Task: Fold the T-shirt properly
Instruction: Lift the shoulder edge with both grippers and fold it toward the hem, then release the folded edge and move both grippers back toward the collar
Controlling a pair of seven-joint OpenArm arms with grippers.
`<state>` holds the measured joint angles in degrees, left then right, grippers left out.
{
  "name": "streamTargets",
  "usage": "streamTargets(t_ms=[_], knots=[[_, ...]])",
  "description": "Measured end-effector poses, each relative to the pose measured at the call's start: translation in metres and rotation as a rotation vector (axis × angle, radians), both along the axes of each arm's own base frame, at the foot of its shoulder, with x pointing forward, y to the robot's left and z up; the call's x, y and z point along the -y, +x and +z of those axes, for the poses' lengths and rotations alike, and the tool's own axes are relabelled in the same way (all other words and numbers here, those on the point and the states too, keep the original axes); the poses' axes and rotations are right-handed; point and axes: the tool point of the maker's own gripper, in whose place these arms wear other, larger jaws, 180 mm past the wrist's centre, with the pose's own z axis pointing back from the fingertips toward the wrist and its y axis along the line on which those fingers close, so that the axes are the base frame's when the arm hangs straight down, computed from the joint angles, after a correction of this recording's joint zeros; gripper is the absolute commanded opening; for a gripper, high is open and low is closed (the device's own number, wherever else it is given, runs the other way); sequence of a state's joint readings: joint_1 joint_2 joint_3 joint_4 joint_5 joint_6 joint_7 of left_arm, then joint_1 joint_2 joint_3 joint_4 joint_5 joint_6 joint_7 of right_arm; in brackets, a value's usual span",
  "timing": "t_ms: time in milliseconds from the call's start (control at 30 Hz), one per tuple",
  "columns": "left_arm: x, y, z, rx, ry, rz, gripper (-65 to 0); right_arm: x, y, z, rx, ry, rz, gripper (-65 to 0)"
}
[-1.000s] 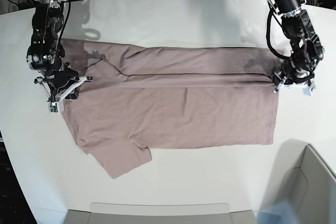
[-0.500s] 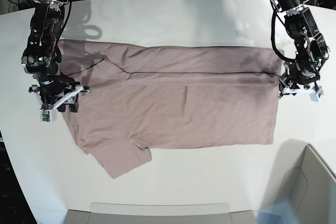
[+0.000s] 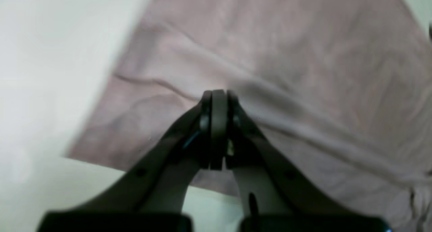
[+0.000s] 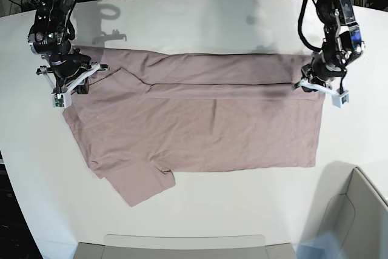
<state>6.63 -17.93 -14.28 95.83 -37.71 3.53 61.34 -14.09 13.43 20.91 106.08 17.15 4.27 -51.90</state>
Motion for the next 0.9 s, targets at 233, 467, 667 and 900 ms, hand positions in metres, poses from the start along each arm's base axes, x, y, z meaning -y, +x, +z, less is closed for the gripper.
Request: streamTargets(t_ms=[233,467,667,900], knots=[[0.011,-0.012,-0.038,-0.101,-0.014,-0.028,-65.0,0.010,-0.016,-0.040,-0.115,0.020,-0.038,-65.0],[0.001,-0.016,-0.066,-0.144,0.152,-0.082,-65.0,0.016,-0.031,-0.063,-0.188,0.027,-0.056,-65.0],[-0.012,-0.051,-0.074,-0.129,0.189,-0.105,-65.0,0.012,-0.060,-0.063,-0.214,0.008,-0.032,-65.0],[-0.024,-0.083,-0.080,-0.122,0.233,-0.110,-65.0,0.016,-0.081,-0.064,-0.237,-0.015,-0.012,-65.0]])
